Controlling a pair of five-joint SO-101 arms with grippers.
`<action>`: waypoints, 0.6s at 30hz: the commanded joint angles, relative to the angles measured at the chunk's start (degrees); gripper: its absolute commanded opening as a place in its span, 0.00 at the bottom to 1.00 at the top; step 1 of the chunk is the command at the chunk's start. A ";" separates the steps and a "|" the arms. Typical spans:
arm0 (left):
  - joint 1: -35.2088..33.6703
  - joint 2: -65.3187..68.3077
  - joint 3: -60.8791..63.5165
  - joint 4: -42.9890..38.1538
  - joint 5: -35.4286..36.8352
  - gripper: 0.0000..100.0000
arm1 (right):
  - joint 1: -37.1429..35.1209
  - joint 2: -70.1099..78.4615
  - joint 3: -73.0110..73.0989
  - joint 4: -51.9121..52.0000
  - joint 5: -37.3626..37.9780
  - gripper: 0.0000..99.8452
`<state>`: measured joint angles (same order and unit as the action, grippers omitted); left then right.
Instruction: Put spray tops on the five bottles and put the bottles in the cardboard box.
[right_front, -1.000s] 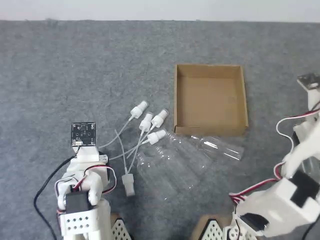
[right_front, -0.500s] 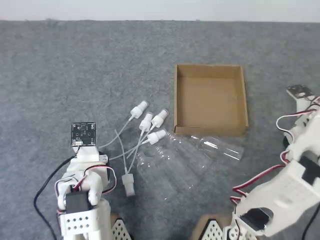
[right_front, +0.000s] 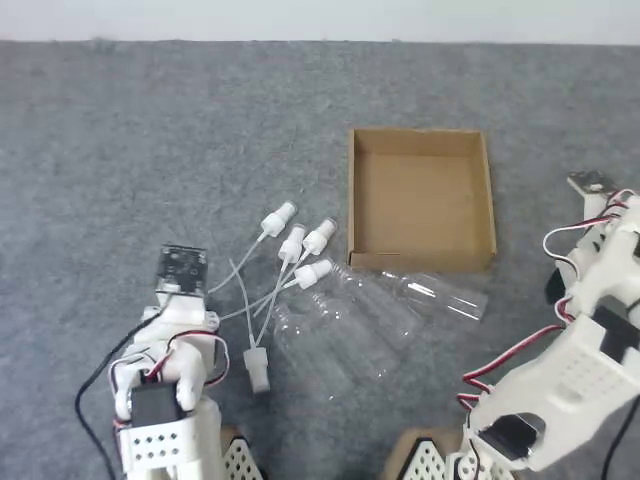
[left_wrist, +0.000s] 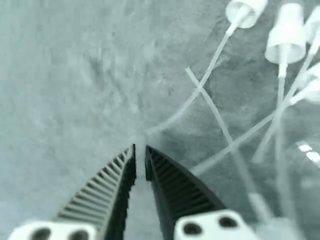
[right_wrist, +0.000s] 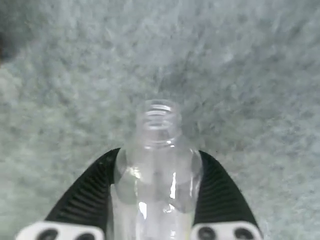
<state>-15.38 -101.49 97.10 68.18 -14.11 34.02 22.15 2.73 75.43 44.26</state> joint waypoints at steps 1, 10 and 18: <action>-5.71 -0.70 -3.82 -3.96 -16.62 0.03 | -0.13 -6.81 -0.35 3.03 -1.32 0.01; -8.26 8.97 -26.24 1.32 -20.04 0.11 | 2.15 -6.46 -0.26 0.48 -1.23 0.01; 3.78 44.84 -49.89 7.12 -16.79 0.11 | 2.15 -5.41 -0.26 0.48 1.14 0.01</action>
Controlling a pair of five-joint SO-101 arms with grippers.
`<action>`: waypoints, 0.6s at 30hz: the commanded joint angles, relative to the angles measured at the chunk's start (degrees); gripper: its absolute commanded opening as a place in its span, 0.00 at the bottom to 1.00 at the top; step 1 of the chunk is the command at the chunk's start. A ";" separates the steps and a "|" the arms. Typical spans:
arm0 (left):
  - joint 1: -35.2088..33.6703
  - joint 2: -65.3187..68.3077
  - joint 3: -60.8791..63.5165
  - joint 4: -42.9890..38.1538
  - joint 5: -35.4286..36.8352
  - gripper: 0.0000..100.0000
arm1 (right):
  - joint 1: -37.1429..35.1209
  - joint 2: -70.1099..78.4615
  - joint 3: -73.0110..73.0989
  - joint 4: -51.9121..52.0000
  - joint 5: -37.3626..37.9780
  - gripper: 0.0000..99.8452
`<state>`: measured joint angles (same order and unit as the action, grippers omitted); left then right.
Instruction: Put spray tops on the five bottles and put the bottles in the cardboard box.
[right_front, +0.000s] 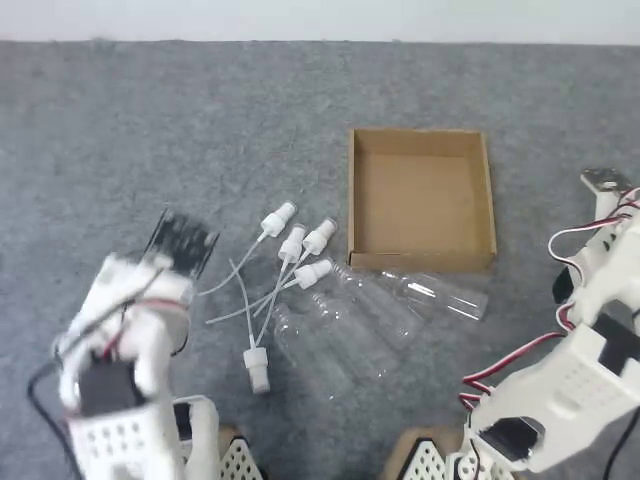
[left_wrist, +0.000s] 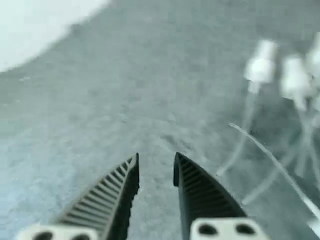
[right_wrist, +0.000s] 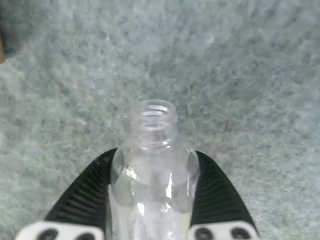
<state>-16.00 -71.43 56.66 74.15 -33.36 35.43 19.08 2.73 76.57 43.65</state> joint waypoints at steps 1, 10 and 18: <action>6.15 19.34 -11.91 1.23 4.04 0.11 | 0.75 -2.33 -0.18 -0.48 2.46 0.01; 16.44 52.57 -28.88 -6.95 13.10 0.14 | 0.92 -2.33 -0.18 -0.22 3.43 0.01; 17.23 75.52 -40.40 -15.74 16.44 0.17 | 1.89 -2.24 -0.18 -0.48 3.52 0.01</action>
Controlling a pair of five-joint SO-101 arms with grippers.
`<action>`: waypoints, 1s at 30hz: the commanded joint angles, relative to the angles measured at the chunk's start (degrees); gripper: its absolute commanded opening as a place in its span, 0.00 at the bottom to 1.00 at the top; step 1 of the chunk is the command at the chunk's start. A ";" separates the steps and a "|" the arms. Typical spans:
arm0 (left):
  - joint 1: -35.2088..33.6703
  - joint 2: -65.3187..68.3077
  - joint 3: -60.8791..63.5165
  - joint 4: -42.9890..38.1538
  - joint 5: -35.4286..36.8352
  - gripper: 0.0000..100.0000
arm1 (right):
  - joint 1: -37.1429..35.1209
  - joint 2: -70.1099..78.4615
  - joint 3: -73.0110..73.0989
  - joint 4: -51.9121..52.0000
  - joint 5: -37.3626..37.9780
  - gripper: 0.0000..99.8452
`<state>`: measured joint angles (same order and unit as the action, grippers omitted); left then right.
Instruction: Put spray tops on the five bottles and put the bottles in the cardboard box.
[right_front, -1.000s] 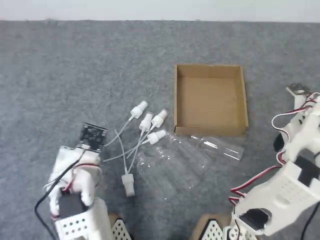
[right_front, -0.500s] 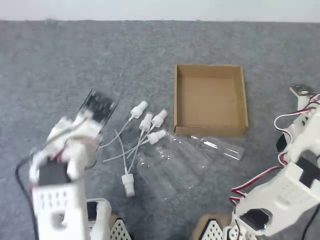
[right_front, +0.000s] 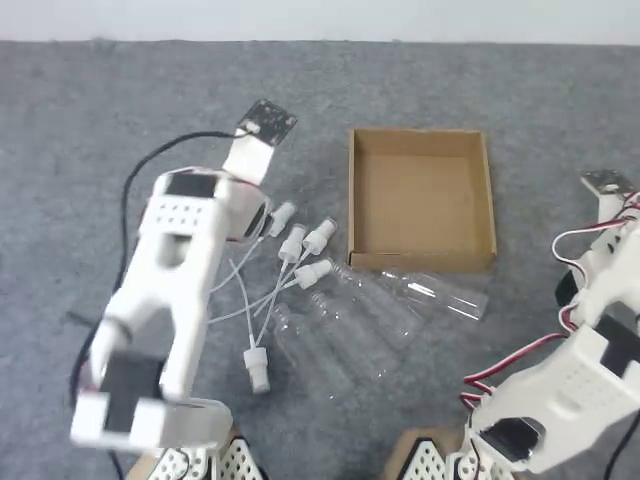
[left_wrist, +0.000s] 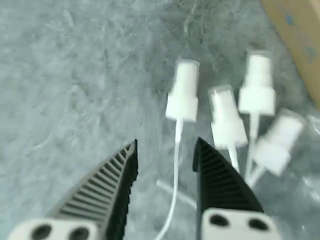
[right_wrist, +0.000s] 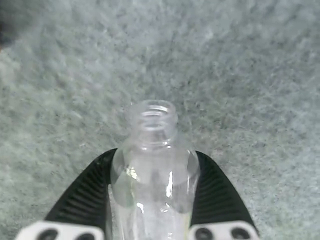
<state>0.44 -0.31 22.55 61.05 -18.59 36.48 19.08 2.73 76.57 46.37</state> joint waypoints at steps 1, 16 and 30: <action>1.32 6.77 -7.87 -2.73 1.85 0.17 | 0.92 -2.24 -0.18 -0.48 0.79 0.01; 3.08 25.85 -19.91 -5.19 1.93 0.17 | 0.92 -2.24 -0.18 -0.48 0.79 0.01; 1.58 16.18 -19.56 2.11 2.90 0.01 | 1.63 -2.24 -0.18 -0.31 0.79 0.01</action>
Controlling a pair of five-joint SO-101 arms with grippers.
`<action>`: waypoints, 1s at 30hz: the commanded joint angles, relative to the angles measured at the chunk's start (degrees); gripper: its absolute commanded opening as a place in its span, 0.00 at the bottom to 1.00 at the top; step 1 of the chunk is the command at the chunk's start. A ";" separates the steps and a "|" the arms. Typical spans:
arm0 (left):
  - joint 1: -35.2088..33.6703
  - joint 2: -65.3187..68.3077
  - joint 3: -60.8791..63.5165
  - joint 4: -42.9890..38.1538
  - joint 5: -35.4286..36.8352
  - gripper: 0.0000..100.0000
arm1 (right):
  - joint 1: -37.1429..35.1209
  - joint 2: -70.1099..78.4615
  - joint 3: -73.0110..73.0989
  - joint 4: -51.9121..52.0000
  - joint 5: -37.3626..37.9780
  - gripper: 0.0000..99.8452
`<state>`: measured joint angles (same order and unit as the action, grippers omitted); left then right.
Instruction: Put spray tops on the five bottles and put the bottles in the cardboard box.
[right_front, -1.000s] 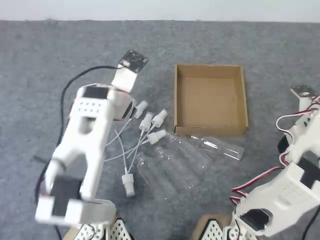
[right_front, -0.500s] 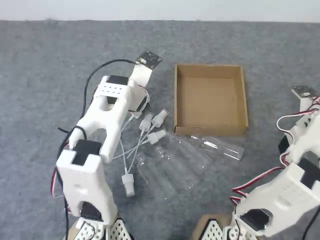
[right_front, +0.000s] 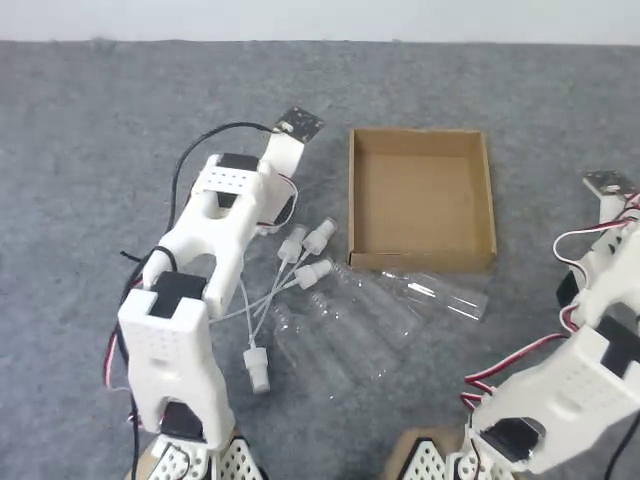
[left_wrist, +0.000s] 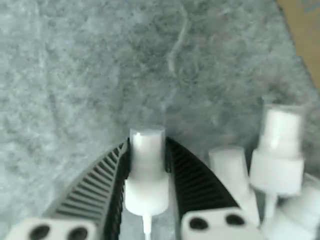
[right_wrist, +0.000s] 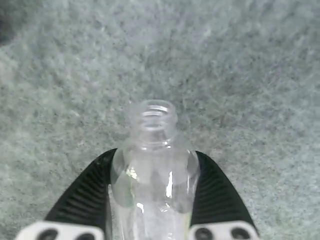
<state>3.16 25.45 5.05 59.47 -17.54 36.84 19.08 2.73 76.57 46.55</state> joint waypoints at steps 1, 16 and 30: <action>-1.67 -12.40 -2.07 5.63 2.73 0.01 | 1.54 -2.24 -0.18 -0.40 0.62 0.01; -2.81 -73.05 30.29 16.88 7.03 0.01 | 1.54 -2.24 -0.09 -0.22 0.35 0.11; -3.08 -87.56 56.75 6.24 4.13 0.01 | -2.77 -2.24 -0.35 -0.22 0.53 0.28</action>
<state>0.00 -59.91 61.67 67.91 -12.70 36.04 19.08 2.73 76.57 46.55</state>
